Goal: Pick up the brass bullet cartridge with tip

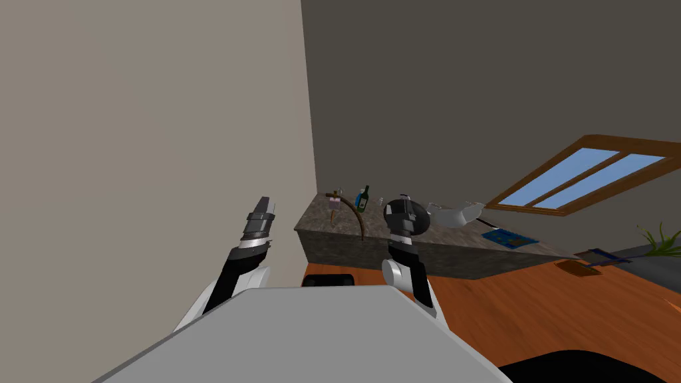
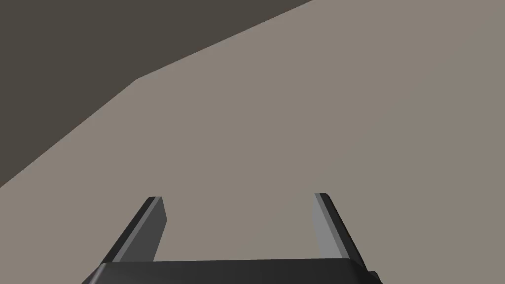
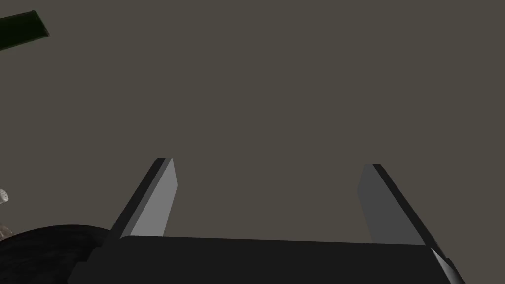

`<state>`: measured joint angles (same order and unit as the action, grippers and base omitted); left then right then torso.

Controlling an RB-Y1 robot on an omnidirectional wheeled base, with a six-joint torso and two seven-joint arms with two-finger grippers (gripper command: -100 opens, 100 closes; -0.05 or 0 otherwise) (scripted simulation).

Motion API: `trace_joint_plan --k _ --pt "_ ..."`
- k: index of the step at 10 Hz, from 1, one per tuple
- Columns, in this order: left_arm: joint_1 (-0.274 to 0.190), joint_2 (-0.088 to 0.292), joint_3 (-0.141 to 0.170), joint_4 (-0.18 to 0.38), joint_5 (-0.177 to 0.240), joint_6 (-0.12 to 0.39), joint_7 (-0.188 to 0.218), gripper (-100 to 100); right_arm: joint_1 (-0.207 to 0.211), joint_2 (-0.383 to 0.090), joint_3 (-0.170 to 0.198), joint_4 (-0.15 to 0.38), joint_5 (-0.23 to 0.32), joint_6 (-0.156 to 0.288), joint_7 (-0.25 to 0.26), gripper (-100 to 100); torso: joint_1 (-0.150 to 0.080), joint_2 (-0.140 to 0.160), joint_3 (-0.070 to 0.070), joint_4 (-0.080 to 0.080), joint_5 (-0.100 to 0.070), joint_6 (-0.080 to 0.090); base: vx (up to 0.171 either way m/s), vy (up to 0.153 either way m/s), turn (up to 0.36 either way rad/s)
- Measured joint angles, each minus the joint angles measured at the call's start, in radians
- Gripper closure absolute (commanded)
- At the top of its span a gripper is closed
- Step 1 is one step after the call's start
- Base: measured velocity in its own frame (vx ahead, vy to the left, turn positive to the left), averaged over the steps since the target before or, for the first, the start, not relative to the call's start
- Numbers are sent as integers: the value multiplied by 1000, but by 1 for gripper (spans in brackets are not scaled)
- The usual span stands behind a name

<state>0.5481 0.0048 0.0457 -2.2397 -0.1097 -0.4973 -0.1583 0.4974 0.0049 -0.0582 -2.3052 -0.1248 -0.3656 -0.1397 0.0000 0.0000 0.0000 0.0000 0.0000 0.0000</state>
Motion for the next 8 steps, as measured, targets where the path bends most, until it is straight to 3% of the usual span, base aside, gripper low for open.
trace_joint_plan --k 8 --pt "-2 214 19 83 134 145 -33 -100 0 0 0 0 0 0 0 0 -4 1 1 0 -1 0 -14 -68 -124"
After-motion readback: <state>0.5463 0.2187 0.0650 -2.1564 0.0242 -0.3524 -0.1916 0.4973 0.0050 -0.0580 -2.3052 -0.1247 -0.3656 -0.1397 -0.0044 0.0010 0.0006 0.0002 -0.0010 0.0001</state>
